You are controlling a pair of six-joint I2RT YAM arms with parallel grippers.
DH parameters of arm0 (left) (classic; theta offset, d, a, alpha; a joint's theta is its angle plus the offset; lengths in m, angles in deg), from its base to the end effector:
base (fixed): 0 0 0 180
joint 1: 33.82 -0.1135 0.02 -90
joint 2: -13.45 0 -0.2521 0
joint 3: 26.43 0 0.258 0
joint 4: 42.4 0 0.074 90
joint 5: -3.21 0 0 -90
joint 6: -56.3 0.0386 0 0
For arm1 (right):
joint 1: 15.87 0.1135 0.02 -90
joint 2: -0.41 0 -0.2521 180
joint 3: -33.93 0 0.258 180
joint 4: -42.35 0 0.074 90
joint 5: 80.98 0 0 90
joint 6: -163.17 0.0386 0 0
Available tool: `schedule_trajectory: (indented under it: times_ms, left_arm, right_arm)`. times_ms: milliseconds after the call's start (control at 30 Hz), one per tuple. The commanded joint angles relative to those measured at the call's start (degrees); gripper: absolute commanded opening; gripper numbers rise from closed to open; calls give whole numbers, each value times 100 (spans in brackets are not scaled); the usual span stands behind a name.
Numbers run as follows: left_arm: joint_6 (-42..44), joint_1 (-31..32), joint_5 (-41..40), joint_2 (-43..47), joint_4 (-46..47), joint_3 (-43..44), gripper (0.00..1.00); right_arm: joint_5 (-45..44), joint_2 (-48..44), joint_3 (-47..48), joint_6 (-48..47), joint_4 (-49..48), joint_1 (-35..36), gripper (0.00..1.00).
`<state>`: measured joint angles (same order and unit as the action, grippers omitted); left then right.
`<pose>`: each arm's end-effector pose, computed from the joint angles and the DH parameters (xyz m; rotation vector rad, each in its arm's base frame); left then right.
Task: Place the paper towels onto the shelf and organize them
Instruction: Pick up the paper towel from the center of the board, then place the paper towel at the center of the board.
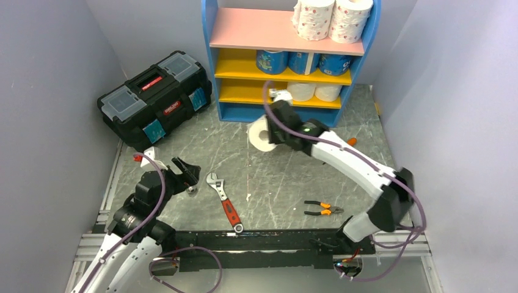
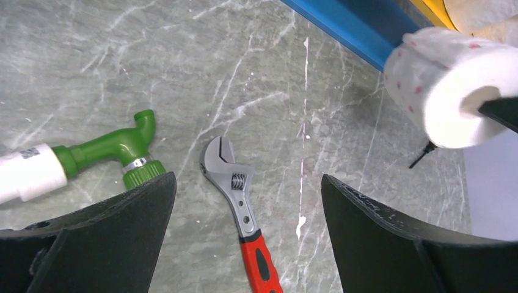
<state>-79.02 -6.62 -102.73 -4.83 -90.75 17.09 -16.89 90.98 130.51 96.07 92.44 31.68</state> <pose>0.1082 -0.0437 0.2590 -0.4954 1.9372 -0.5530 0.2535 0.2522 0.3170 -0.2648 2.2343 0.1264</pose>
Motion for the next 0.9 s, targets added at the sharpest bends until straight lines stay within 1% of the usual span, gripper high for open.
schedule_trajectory:
  times_ms: [0, 100, 300, 433, 533, 700, 800, 867]
  left_arm:
    - [-274, -27, 332, -180, 430, -133, 94]
    - [-357, -24, 502, -309, 585, -187, 94]
    - [-496, -27, 755, -678, 915, -245, 93]
    - [-571, -26, 962, -922, 1187, -367, 93]
    - [-551, -28, 1175, -1114, 1461, -474, 93]
    - [-151, -18, 1670, -1430, 2090, -592, 94]
    - [37, 5, 1954, -1573, 2491, -660, 95]
    - [98, 40, 1986, -1646, 2644, -676, 95]
  right_arm:
    - [1916, -978, -817, 552, 295, -730, 23]
    - [2612, -1310, -1118, 653, 394, -1021, 24]
    - [3507, -1417, -1376, 719, 749, -1294, 27]
    - [3796, -1414, -1736, 685, 714, -1505, 27]
    - [3837, -1337, -2014, 677, 536, -1586, 27]
    - [4014, -1209, -2368, 795, 172, -1660, 28]
    - [4023, -1221, -2412, 826, 113, -1691, 33]
    - [3956, -1246, -2364, 801, 177, -1711, 45]
